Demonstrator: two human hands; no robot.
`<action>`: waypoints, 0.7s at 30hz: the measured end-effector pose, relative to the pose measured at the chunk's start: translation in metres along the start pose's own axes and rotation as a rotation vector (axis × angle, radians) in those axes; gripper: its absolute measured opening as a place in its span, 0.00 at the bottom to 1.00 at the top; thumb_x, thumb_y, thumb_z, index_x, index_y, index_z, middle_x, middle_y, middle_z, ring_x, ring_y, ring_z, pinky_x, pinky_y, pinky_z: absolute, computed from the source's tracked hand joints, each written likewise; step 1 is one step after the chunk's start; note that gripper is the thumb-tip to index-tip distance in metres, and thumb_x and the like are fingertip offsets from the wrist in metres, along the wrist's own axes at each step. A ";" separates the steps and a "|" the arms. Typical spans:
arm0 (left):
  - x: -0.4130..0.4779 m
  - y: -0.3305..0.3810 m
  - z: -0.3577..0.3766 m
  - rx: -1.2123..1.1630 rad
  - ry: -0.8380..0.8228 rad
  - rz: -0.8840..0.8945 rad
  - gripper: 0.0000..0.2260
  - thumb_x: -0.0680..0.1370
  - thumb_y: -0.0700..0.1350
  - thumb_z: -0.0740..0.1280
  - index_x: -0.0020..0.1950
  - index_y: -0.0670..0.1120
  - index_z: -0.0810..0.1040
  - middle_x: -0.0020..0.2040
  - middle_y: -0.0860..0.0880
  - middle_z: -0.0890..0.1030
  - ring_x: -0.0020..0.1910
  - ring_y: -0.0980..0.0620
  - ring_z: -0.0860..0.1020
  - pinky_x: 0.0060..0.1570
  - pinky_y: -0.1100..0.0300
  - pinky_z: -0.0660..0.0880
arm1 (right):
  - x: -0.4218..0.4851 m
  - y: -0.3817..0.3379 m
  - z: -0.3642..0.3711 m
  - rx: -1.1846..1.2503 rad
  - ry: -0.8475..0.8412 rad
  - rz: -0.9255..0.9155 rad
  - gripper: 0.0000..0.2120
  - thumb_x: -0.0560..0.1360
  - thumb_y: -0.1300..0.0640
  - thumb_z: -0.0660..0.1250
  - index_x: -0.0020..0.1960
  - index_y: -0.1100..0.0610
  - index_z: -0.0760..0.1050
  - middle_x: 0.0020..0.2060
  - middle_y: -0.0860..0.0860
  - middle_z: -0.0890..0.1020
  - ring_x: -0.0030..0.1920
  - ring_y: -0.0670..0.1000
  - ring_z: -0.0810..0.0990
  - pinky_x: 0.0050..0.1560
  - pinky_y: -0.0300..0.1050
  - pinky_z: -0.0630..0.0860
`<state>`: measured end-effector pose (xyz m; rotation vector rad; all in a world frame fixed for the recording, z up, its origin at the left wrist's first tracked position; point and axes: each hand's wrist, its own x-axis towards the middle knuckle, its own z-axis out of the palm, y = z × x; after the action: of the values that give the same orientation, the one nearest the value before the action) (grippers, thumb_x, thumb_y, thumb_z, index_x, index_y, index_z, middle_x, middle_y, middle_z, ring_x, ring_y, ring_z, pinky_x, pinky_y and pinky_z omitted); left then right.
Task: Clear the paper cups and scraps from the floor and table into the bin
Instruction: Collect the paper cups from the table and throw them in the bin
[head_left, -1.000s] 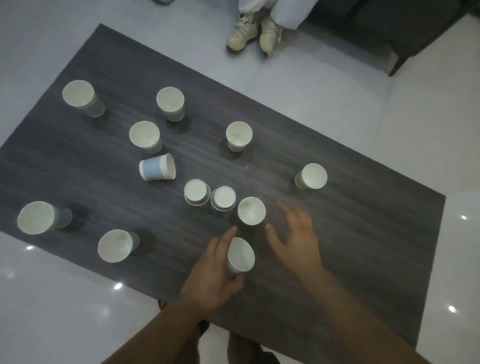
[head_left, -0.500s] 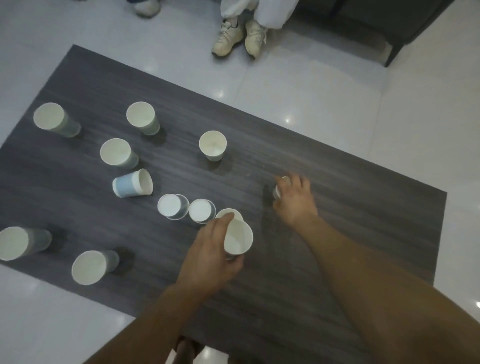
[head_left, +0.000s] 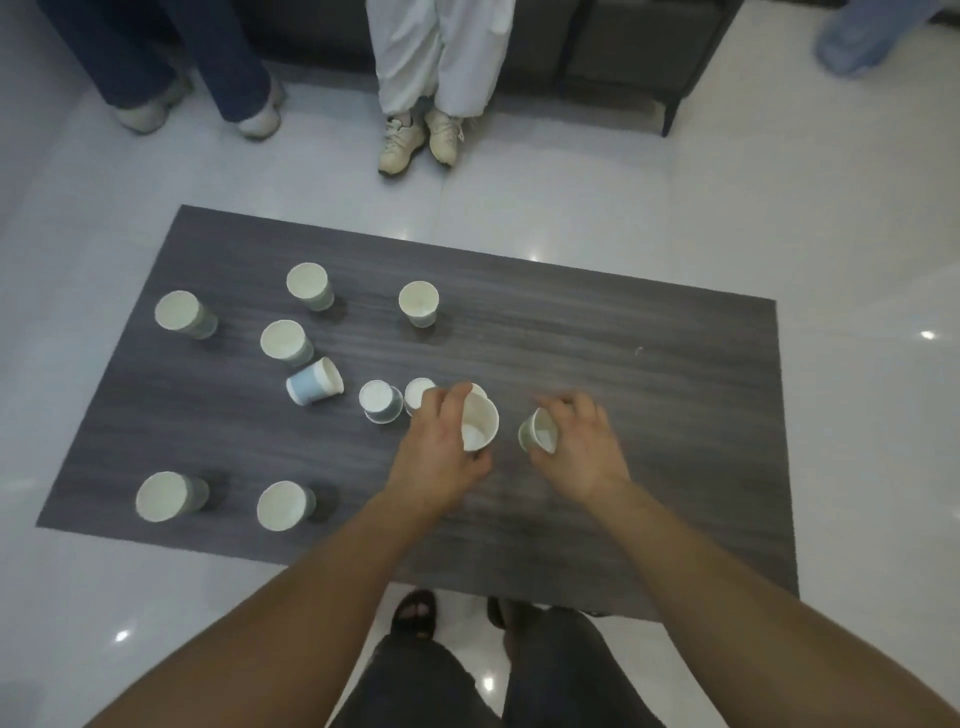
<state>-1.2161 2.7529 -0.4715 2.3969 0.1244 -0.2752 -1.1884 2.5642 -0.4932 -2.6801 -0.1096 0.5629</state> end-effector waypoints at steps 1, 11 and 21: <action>-0.009 0.005 -0.008 0.011 -0.007 0.032 0.33 0.67 0.45 0.72 0.69 0.49 0.65 0.64 0.48 0.67 0.60 0.46 0.70 0.52 0.52 0.74 | -0.019 -0.006 -0.008 -0.004 0.014 0.007 0.31 0.72 0.50 0.70 0.73 0.47 0.66 0.66 0.52 0.66 0.66 0.56 0.64 0.66 0.47 0.65; -0.108 0.068 -0.051 0.130 -0.133 0.361 0.33 0.69 0.46 0.72 0.72 0.48 0.64 0.64 0.46 0.67 0.61 0.46 0.70 0.56 0.55 0.71 | -0.230 -0.024 -0.040 0.196 0.276 0.293 0.32 0.70 0.49 0.72 0.72 0.47 0.67 0.65 0.51 0.68 0.65 0.56 0.67 0.63 0.49 0.69; -0.207 0.235 0.026 0.234 -0.325 0.768 0.29 0.73 0.48 0.69 0.73 0.53 0.63 0.65 0.47 0.64 0.60 0.46 0.71 0.54 0.52 0.75 | -0.416 0.070 -0.061 0.381 0.620 0.621 0.31 0.70 0.48 0.71 0.71 0.45 0.66 0.65 0.47 0.67 0.65 0.51 0.68 0.55 0.41 0.68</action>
<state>-1.3833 2.5584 -0.2900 2.3872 -0.9989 -0.3132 -1.5456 2.4132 -0.3162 -2.3468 0.9216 -0.1067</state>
